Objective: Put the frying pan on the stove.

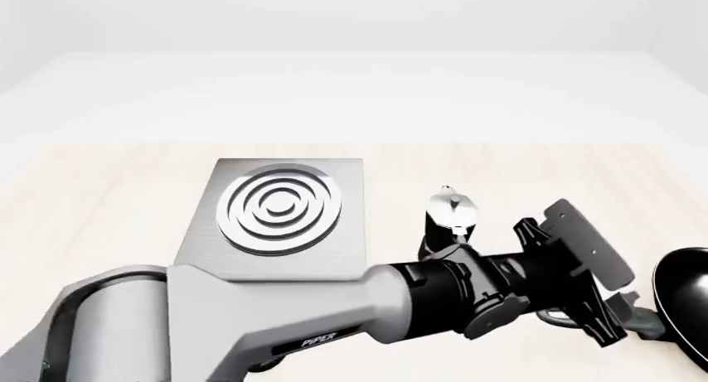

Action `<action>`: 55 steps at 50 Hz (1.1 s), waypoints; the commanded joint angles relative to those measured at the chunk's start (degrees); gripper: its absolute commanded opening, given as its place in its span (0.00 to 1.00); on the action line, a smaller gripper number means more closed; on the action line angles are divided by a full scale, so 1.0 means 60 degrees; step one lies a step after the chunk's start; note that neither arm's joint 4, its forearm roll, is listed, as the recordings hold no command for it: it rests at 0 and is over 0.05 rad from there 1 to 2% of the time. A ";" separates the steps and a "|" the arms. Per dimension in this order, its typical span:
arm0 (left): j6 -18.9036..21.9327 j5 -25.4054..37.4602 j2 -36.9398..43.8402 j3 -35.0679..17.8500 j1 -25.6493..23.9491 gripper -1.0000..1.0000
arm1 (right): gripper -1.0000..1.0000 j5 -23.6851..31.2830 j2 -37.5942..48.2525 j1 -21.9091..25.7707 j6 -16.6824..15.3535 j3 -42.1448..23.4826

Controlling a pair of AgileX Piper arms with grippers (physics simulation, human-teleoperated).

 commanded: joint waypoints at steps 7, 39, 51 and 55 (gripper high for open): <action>-0.0003 0.0627 0.0851 -0.1048 0.0062 1.00 | 1.00 -0.0277 0.0000 0.0004 -0.0070 0.0358; 0.0107 0.1866 0.2216 -0.2794 0.0048 1.00 | 1.00 -0.0200 0.0000 0.0070 -0.0121 0.0246; 0.0071 0.2273 0.2538 -0.3271 0.0008 1.00 | 1.00 -0.0415 0.0000 0.0107 -0.0180 0.0494; 0.0061 0.2214 0.2453 -0.3056 -0.0089 1.00 | 1.00 -0.0442 0.0000 0.0123 -0.0195 0.0525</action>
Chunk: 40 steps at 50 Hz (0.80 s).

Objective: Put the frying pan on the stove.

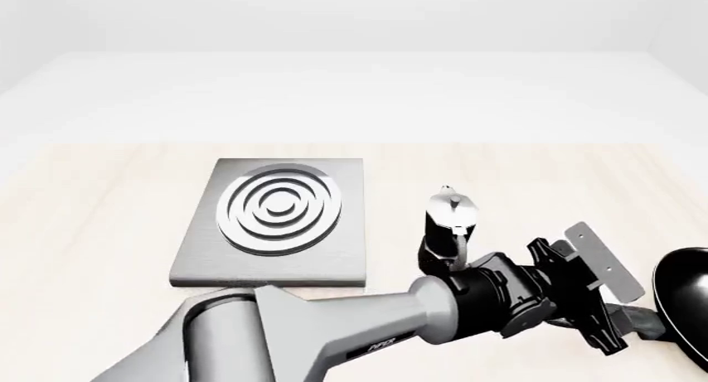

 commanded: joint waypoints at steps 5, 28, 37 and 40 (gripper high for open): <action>-0.0043 0.0191 0.0122 0.0033 -0.0199 1.00 | 1.00 -0.0131 -0.0001 0.0029 -0.0036 0.0142; 0.0175 0.1835 0.1552 -0.2265 0.0129 1.00 | 1.00 -0.0035 -0.0001 0.0079 -0.0073 0.0039; 0.0103 0.1682 0.1311 -0.1769 -0.0093 1.00 | 1.00 0.0002 -0.0001 0.0081 -0.0104 0.0013; 0.0080 0.1596 0.1203 -0.1540 -0.0165 1.00 | 1.00 -0.0026 -0.0001 0.0087 -0.0121 0.0057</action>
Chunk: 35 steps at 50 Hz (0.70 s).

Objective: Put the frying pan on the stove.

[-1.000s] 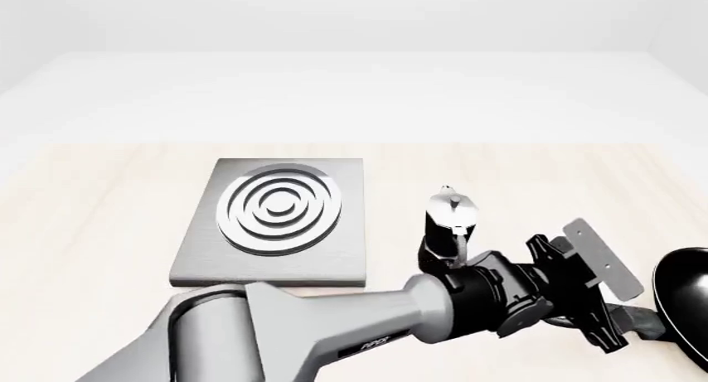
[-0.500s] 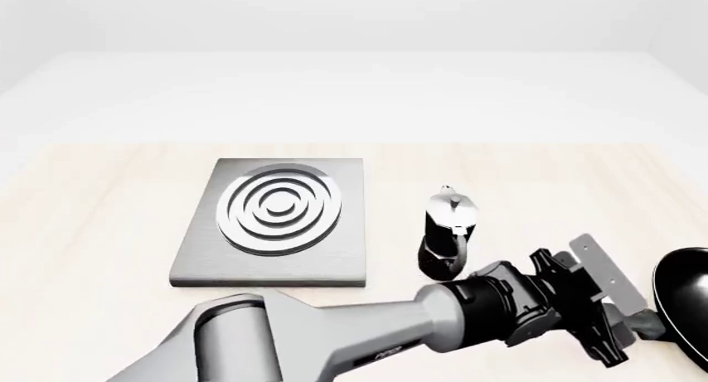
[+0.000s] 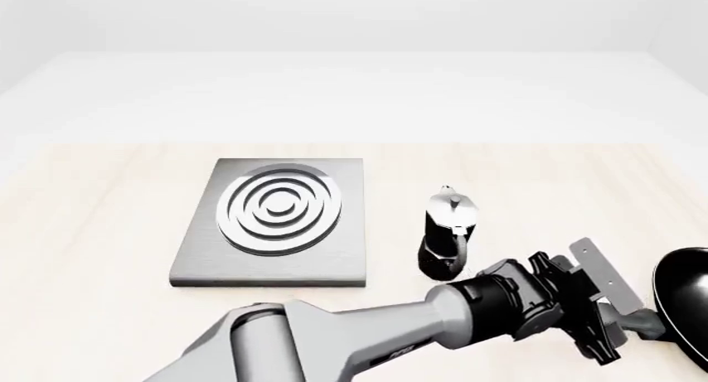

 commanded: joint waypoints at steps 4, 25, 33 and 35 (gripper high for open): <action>-0.0048 0.0032 -0.0118 0.0295 -0.0181 1.00 | 1.00 -0.0020 0.0000 0.0021 -0.0045 0.0046; -0.0021 0.1369 0.0849 -0.1599 0.0019 1.00 | 1.00 0.0113 0.0000 0.0087 -0.0121 -0.0060; -0.0003 0.1356 0.0764 -0.1362 -0.0059 1.00 | 1.00 -0.0018 0.0000 0.0080 -0.0114 0.0070; -0.0020 0.1356 0.0752 -0.1347 -0.0065 1.00 | 1.00 -0.0026 0.0000 0.0073 -0.0107 0.0073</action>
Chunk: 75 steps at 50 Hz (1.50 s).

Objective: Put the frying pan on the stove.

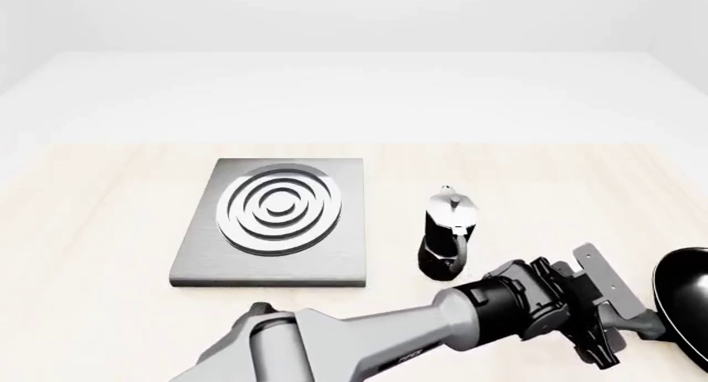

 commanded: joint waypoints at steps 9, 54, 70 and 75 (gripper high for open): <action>0.0025 0.0283 0.0154 -0.0298 0.0010 1.00 | 1.00 -0.0107 0.0000 0.0026 -0.0004 0.0097; -0.0084 -0.0735 -0.0258 0.0269 0.0295 0.00 | 1.00 -0.0116 0.0000 0.0149 -0.0037 0.0073; 0.0021 -0.0950 -0.0242 0.0147 0.0506 0.00 | 1.00 0.0005 0.0000 0.0170 -0.0015 -0.0063; 0.0060 -0.1057 -0.0294 0.0235 0.0529 0.00 | 1.00 -0.0020 0.0000 0.0190 -0.0006 -0.0039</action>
